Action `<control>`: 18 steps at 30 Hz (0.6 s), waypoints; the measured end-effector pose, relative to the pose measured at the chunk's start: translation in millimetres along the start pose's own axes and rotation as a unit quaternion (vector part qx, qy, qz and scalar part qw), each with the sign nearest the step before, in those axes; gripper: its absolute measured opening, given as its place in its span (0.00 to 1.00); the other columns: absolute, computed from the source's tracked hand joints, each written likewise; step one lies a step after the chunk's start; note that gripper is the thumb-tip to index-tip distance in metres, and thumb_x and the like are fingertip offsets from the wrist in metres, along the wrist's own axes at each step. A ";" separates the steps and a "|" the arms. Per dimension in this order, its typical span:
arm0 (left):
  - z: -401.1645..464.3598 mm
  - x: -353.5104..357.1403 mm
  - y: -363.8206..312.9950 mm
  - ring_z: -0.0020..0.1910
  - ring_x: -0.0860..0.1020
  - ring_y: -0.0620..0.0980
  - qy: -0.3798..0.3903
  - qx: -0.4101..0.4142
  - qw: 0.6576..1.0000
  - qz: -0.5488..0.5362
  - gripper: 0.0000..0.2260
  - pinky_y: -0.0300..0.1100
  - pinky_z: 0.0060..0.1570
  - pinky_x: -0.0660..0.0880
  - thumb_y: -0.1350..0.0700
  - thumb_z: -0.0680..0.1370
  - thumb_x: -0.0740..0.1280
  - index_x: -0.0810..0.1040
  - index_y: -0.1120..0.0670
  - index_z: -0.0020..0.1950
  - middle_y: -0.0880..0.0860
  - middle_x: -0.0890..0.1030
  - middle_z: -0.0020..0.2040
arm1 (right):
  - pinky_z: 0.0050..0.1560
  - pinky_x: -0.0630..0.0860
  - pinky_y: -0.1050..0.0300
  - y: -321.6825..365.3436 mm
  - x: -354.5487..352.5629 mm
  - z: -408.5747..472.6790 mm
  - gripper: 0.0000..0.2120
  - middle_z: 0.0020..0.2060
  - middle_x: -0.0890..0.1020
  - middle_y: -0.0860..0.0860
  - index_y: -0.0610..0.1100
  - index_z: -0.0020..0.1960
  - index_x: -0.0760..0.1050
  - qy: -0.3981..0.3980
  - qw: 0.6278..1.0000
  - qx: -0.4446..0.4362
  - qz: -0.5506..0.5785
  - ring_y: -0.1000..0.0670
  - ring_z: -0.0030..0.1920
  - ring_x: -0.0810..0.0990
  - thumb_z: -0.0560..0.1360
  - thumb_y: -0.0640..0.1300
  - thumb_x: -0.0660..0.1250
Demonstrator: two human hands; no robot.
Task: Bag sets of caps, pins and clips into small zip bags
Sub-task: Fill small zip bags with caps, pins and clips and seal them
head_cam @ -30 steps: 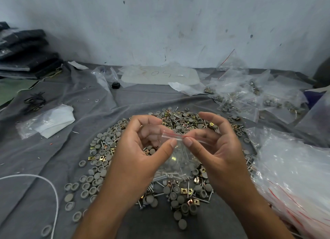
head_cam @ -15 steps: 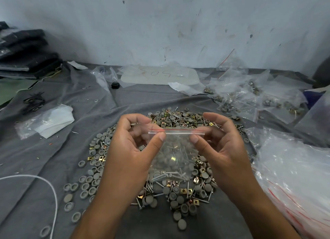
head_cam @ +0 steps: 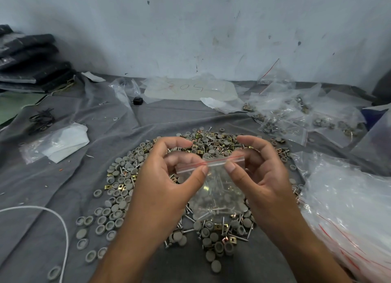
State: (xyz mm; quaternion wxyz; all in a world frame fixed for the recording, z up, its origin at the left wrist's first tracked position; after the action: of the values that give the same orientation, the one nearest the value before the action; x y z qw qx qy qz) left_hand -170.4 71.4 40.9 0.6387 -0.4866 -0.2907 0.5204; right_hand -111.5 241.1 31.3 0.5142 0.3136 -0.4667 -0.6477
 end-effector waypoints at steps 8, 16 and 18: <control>-0.1 -0.2 0.1 0.45 0.85 0.49 0.015 -0.004 1.000 -0.014 0.17 0.42 0.39 0.81 0.52 0.71 0.75 0.74 0.43 0.55 0.49 0.86 0.46 | 0.46 0.81 0.60 -1.5 5.6 -1.5 0.17 0.47 0.85 0.49 0.59 0.60 0.74 0.012 1.000 0.005 -0.006 0.51 0.48 0.84 0.74 0.49 0.73; -1.2 2.5 -4.3 0.44 0.85 0.48 0.016 -0.006 1.000 -0.026 0.18 0.39 0.38 0.80 0.52 0.70 0.77 0.73 0.43 0.56 0.49 0.86 0.46 | 0.47 0.80 0.57 -1.0 9.8 -2.9 0.18 0.49 0.85 0.49 0.61 0.60 0.74 0.014 1.000 -0.007 -0.021 0.50 0.49 0.84 0.73 0.53 0.73; -1.7 2.3 -5.9 0.41 0.85 0.45 0.019 -0.002 1.000 -0.021 0.17 0.37 0.34 0.79 0.53 0.71 0.77 0.73 0.43 0.55 0.49 0.86 0.45 | 0.50 0.81 0.52 -3.1 11.2 -3.3 0.20 0.50 0.85 0.48 0.61 0.62 0.73 0.029 0.999 0.003 -0.017 0.47 0.52 0.85 0.72 0.53 0.74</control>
State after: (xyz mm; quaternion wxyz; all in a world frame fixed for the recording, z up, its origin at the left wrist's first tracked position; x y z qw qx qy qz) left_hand -166.1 73.1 45.5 0.6539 -0.4915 -0.2895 0.4970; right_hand -112.8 229.5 28.1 0.5156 0.3417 -0.4479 -0.6456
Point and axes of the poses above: each hand's wrist, its own z-axis towards the middle knuckle, its own x-axis out of the palm, y = z × x, the point moved 6 cm from there along z, towards the middle knuckle
